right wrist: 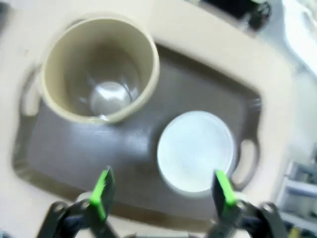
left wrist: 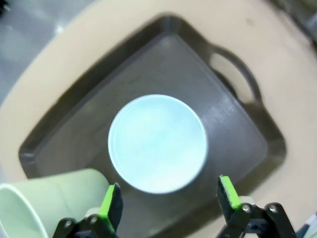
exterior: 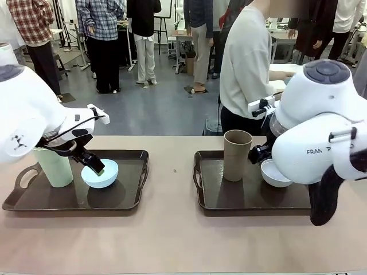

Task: Set up a tray with a mat and arrange the tableware.
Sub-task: Pick up the Picnic Bowl and Reusable plastic cup from the Handle tray in front of the human's position and hold them in the air.

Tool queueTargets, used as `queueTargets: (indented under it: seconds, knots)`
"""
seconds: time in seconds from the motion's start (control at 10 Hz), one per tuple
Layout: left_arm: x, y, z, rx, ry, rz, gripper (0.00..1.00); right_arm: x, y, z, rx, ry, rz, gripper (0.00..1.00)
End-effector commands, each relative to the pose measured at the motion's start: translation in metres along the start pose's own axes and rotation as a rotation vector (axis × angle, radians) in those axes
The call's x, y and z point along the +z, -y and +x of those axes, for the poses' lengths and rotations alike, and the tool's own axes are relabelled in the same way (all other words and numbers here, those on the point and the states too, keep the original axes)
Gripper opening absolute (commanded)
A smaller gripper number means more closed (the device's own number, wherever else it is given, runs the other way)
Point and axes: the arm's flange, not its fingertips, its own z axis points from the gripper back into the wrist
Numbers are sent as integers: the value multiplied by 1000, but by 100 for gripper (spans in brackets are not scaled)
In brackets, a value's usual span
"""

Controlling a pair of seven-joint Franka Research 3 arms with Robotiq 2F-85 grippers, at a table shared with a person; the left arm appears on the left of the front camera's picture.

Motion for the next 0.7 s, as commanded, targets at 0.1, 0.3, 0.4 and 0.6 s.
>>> queueTargets:
  seconds: [0.1,0.3,0.4,0.6]
  knots:
    - [44,59,-123,29,-72,-40,100,45,-38,-172,-75,-129,52,100]
    - [62,81,-158,73,-62,-45,100,49,-57,-220,-108,-182,126,100]
    - [67,89,-170,82,-42,-32,100,51,-57,-229,-103,-164,132,100]
    - [73,66,-170,104,23,4,100,47,-11,-206,-131,-113,193,100]
